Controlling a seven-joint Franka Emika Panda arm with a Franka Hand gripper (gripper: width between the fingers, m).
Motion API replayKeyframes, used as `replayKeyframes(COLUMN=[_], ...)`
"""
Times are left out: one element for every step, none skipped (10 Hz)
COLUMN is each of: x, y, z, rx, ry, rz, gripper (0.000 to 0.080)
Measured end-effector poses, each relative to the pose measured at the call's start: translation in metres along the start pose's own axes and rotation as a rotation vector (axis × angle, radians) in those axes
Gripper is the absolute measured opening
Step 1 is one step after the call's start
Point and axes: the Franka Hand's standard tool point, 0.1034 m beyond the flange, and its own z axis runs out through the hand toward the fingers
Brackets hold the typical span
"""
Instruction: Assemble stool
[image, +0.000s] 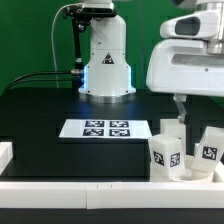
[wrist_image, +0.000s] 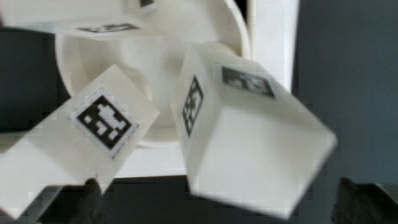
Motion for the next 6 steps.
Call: replayKeyframes(x=[0.0010,0.0005,0.0002,-0.0002,0.0011,0.0013], y=[0.0010,0.0010,0.0002,-0.0046,-0.0077,-0.0067], z=[0.0016,0.0020,0.0018,0.0003,-0.0020,-0.0025], rx=[-0.006,-0.006,-0.012,-0.040,-0.048,-0.050], ry=[0.002,0.002,-0.001,-0.005,-0.003,-0.009], rz=[-0.011,-0.017,-0.029,-0.135,-0.274,-0.396], gripper=[0.0648,0.0648,0.0648,0.0648,0.0648,0.0648])
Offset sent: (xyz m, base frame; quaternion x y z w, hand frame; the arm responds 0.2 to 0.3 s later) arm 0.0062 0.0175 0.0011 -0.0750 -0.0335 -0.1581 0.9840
